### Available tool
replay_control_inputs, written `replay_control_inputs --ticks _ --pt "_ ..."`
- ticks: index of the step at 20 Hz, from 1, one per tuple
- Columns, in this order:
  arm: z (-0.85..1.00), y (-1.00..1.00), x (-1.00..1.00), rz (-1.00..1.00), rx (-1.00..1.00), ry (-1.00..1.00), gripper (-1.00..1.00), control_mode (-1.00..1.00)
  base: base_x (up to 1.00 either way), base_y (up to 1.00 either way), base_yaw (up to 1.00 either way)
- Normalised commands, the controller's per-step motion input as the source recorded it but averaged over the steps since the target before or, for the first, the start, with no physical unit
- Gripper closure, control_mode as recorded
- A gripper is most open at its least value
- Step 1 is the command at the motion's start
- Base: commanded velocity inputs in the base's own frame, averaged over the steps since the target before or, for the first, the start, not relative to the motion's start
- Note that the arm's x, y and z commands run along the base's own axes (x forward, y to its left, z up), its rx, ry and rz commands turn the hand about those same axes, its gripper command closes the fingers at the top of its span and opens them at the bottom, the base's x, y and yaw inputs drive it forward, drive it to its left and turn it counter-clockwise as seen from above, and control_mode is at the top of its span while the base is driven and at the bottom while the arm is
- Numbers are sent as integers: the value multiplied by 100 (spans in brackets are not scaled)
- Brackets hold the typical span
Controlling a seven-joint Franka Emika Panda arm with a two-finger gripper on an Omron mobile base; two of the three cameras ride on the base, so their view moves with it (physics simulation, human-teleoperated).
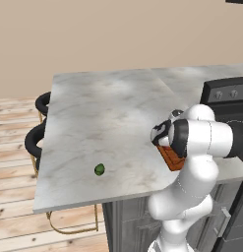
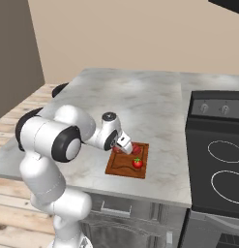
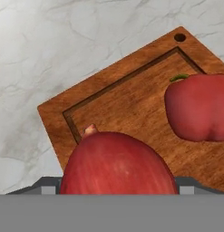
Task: Place the avocado, onion, tomato, and bell pepper on the cutting board.
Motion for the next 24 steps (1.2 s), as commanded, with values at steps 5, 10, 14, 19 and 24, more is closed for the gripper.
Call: replay_control_inputs --ticks 5,10,14,19,24 --pt "-12 -6 23 0 0 -1 100 -100 0 0 0" --pt "-12 0 20 0 0 -2 100 -100 0 0 0" --pt "-16 0 13 0 0 -3 100 -100 0 0 0" --pt "-19 0 6 0 0 -3 100 -100 0 0 0" --pt "-26 -3 0 -1 0 -2 100 -100 0 0 0"
